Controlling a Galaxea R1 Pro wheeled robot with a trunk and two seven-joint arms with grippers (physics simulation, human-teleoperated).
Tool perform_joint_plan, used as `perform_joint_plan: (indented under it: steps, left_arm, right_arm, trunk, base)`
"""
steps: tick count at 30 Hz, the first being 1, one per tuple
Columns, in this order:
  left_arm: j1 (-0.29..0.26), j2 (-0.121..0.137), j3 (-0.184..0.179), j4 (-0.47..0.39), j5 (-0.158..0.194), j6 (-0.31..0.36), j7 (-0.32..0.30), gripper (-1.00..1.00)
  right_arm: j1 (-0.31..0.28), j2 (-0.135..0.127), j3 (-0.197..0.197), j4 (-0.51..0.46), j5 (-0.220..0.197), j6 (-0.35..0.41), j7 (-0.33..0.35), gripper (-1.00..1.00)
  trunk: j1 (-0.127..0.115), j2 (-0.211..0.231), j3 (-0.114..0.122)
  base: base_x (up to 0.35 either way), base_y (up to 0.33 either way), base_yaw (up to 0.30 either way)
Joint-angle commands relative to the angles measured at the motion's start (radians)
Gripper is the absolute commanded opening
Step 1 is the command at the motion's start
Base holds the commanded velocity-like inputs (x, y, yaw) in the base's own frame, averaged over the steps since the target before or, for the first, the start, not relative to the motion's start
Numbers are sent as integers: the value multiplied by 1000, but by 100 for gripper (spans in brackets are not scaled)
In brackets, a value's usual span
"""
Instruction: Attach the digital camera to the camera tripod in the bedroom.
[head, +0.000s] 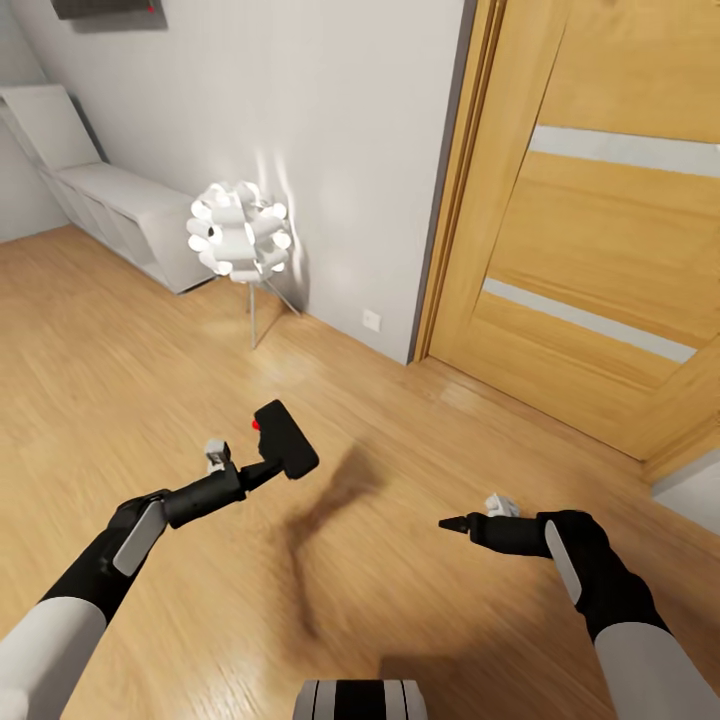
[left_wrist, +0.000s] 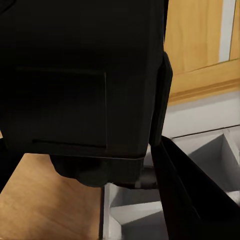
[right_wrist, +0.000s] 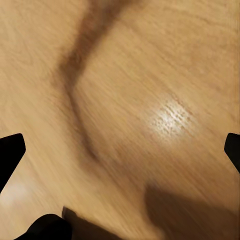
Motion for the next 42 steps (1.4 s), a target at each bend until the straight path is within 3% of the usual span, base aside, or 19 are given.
perform_joint_plan:
  steps: [1, 8, 42]
  left_arm:
    - [-1, 0, -3, 0, 2, 4, -2, -100]
    - [-1, -4, -2, -3, -27, 3, 0, -100]
    - [-1, -20, -7, 2, -31, 2, 11, -100]
  right_arm:
    - [0, 0, -1, 0, -5, 8, -1, 100]
    - [0, -2, -1, 0, -14, 9, 0, 100]
    - [0, -2, -1, 0, -6, 9, -1, 100]
  trunk:
    - [-1, 0, 3]
    - [-4, 2, 30]
    - [-19, 10, 162]
  base:
    - [0, 0, 0]
    - [0, 0, 0]
    - [0, 0, 0]
